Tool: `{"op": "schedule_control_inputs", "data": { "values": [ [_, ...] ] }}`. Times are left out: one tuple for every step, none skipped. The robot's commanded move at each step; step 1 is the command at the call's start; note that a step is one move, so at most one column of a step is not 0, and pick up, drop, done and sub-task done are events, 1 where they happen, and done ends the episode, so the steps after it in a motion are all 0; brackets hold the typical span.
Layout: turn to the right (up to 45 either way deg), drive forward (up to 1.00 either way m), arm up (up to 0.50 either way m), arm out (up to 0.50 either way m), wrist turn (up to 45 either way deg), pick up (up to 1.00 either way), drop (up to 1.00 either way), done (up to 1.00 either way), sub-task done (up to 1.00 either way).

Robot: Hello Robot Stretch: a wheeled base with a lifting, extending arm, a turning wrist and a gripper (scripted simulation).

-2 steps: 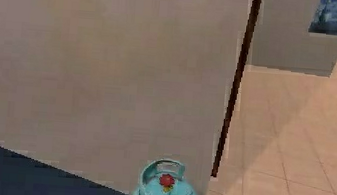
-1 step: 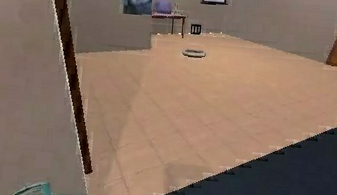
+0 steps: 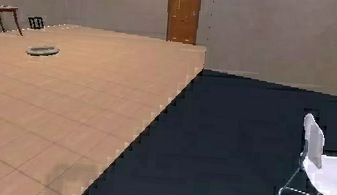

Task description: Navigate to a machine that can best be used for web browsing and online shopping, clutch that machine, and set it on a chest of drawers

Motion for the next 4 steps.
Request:
{"op": "schedule_control_inputs", "data": {
  "values": [
    [0.0, 1.0, 0.0, 0.0, 0.0, 0.0, 0.0, 0.0, 0.0],
    [0.0, 1.0, 0.0, 0.0, 0.0, 0.0, 0.0, 0.0, 0.0],
    [0.0, 1.0, 0.0, 0.0, 0.0, 0.0, 0.0, 0.0, 0.0],
    [0.0, 1.0, 0.0, 0.0, 0.0, 0.0, 0.0, 0.0, 0.0]
  ]
}}
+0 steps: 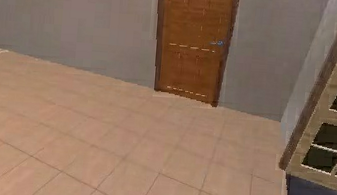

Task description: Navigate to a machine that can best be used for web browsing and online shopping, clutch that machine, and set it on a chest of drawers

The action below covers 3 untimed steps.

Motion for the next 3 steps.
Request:
{"op": "schedule_control_inputs", "data": {
  "values": [
    [3.0, 0.0, 0.0, 0.0, 0.0, 0.0, 0.0, 0.0, 0.0],
    [0.0, 0.35, 0.0, 0.0, 0.0, 0.0, 0.0, 0.0, 0.0],
    [18.0, 0.0, 0.0, 0.0, 0.0, 0.0, 0.0, 0.0, 0.0]
  ]
}}
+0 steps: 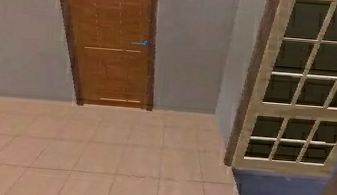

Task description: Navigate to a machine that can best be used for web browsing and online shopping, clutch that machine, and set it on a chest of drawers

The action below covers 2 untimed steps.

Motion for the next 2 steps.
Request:
{"op": "schedule_control_inputs", "data": {
  "values": [
    [0.0, 0.7, 0.0, 0.0, 0.0, 0.0, 0.0, 0.0, 0.0],
    [18.0, 0.0, 0.0, 0.0, 0.0, 0.0, 0.0, 0.0, 0.0]
  ]
}}
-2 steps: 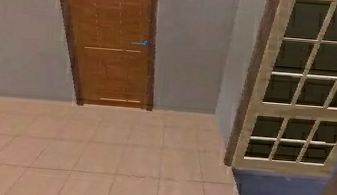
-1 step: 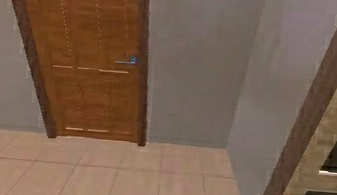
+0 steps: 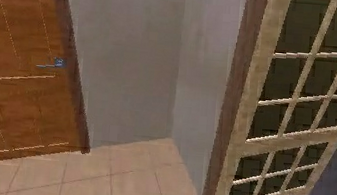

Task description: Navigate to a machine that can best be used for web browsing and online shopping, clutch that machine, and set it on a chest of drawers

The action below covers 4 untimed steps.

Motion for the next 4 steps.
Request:
{"op": "schedule_control_inputs", "data": {
  "values": [
    [0.0, 0.35, 0.0, 0.0, 0.0, 0.0, 0.0, 0.0, 0.0],
    [45.0, 0.0, 0.0, 0.0, 0.0, 0.0, 0.0, 0.0, 0.0],
    [24.0, 0.0, 0.0, 0.0, 0.0, 0.0, 0.0, 0.0, 0.0],
    [0.0, 1.0, 0.0, 0.0, 0.0, 0.0, 0.0, 0.0, 0.0]
  ]
}}
